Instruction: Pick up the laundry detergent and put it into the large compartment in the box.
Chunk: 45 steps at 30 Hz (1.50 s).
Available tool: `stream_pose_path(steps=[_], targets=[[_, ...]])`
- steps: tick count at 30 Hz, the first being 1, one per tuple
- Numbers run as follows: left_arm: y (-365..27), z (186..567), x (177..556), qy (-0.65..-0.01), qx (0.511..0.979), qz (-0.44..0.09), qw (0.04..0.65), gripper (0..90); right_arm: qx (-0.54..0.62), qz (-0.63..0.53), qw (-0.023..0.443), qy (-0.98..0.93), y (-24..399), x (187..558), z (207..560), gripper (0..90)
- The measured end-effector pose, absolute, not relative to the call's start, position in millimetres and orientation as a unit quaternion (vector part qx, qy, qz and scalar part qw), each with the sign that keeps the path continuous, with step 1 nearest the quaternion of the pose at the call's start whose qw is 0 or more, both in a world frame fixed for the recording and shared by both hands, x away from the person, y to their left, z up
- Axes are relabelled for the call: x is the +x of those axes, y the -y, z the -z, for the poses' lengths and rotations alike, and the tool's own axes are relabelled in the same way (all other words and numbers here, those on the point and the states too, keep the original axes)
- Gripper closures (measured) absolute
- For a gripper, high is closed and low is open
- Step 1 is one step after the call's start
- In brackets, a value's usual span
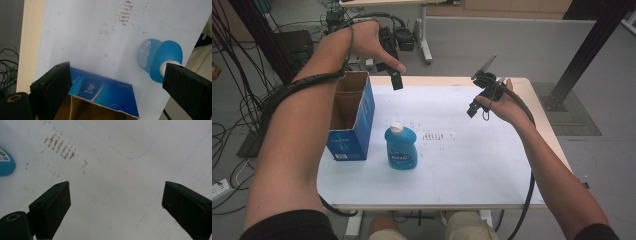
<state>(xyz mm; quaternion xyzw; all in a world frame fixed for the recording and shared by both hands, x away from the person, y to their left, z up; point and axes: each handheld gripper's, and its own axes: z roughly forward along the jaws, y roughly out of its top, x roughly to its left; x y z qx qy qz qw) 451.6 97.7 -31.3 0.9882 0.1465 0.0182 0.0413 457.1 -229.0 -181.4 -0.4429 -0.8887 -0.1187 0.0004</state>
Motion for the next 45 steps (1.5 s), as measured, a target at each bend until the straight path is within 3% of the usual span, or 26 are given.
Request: stream_pose_path(steps=[24, 45], targets=[[-97, 34, 452, -0.143, 0.989, -0.012, 0.037, 9.2, -0.441, 0.117, 0.001, 0.89, 228, 458, 182, 8.6], [-96, 28, 430, -0.127, 0.991, -0.006, 0.035, 9.1, -0.439, 0.119, -0.001, 0.891, 226, 452, 180, 8.6]])
